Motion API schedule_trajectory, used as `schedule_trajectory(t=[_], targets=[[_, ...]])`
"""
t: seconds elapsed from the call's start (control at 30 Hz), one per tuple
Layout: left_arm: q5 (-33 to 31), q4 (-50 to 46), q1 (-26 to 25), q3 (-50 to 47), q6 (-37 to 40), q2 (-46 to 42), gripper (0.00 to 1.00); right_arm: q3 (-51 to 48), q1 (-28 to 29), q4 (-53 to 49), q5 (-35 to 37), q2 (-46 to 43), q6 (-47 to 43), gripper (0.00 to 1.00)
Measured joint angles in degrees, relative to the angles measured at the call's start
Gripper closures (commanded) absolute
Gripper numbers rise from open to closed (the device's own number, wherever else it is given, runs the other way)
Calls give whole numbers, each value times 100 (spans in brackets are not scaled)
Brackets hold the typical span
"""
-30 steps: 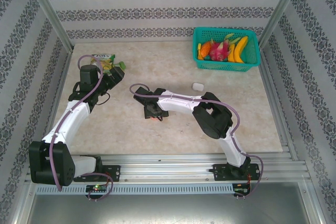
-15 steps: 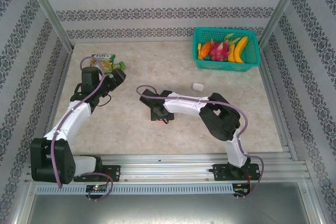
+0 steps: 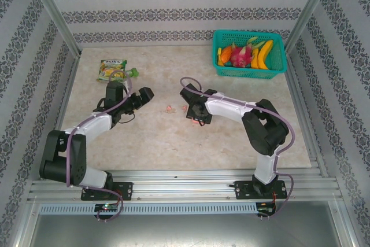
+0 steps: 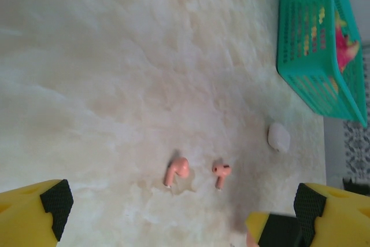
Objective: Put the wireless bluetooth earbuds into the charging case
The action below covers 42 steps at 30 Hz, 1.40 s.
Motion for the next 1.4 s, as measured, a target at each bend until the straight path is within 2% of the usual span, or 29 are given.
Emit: schedule_trajectory(t=[0.37, 0.57, 0.7, 1.03, 1.4], targets=[[170, 1943, -1051, -577, -92, 741, 0, -260, -586, 468, -308, -125, 634, 42], [184, 2852, -1349, -660, -170, 1102, 0, -289, -697, 765, -531, -127, 1084, 42], [144, 3335, -1513, -730, -199, 1178, 3, -295, -758, 994, -686, -127, 1366, 43], [4, 3976, -1834, -748, -243, 1467, 15, -485, -772, 1611, -1067, -149, 2037, 43], [-52, 4232, -1989, -549, -299, 1971, 22, -490, -754, 2216, -1353, -197, 2590, 44]])
